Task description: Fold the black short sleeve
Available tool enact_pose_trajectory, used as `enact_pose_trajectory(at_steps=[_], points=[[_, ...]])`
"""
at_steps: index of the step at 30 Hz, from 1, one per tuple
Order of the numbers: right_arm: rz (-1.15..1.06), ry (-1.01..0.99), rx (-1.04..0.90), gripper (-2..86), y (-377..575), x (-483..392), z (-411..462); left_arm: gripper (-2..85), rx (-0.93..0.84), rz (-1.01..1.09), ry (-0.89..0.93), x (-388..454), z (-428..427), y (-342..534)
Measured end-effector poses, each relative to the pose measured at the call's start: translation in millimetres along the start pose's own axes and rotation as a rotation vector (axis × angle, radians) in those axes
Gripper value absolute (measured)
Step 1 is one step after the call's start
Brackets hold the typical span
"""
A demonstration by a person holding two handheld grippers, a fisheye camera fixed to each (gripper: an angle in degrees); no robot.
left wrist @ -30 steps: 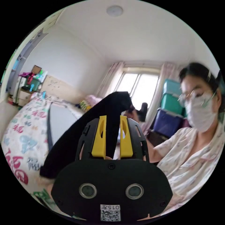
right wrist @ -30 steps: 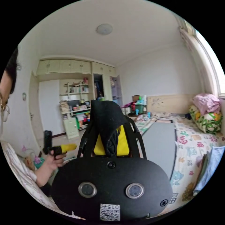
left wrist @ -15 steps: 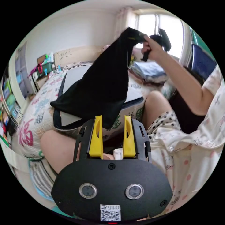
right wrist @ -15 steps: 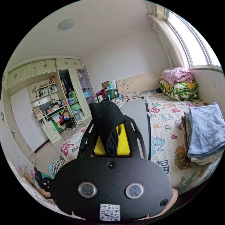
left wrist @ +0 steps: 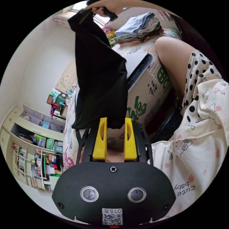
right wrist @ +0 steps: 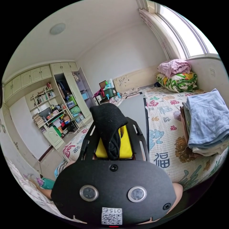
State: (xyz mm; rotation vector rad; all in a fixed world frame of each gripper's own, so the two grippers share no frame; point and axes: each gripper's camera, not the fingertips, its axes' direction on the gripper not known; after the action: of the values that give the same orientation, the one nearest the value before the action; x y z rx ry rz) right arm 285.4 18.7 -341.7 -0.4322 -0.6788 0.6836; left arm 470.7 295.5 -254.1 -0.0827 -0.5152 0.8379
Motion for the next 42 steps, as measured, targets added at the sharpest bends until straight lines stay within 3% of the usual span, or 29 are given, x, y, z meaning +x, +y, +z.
enact_pose_trajectory(at_steps=[6, 9, 14, 20, 24, 27, 30, 33, 35, 38, 42], points=[[0.025, 0.008, -0.017, 3.7, -18, 12, -22, 3.5, 0.087, -0.099, 0.003, -23, -38, 53], [-0.003, 0.027, -0.052, 3.7, -31, 13, -36, 1.9, 0.174, -0.32, 0.054, -84, -64, 103], [-0.098, -0.022, -0.101, 3.2, -62, 8, -75, 1.2, 0.447, -0.734, 0.035, -225, -124, 218], [-0.258, -0.081, -0.079, 2.7, -122, -19, -140, 0.9, 0.792, -0.881, 0.074, -338, -172, 317], [-0.31, -0.155, -0.091, 2.7, -167, -20, -166, 0.8, 0.92, -0.958, 0.118, -385, -159, 364], [-0.279, -0.266, -0.171, 3.0, -204, 5, -154, 1.0, 0.857, -0.973, 0.155, -421, -112, 380], [-0.13, -0.31, -0.3, 3.5, -232, 53, -94, 1.3, 0.675, -1.003, 0.211, -448, -14, 377], [-0.006, -0.202, -0.48, 5.5, -248, 106, 5, 2.2, 0.314, -1.057, 0.193, -461, 130, 357], [0.213, -0.137, -0.603, 6.5, -247, 164, 61, 3.4, 0.106, -1.133, 0.224, -457, 226, 366], [0.254, -0.324, -0.522, 6.5, -235, 186, 47, 6.0, 0.13, -1.098, 0.287, -434, 258, 405], [0.216, -0.236, -0.52, 7.9, -199, 202, 9, 8.2, 0.042, -1.027, 0.392, -406, 286, 471]])
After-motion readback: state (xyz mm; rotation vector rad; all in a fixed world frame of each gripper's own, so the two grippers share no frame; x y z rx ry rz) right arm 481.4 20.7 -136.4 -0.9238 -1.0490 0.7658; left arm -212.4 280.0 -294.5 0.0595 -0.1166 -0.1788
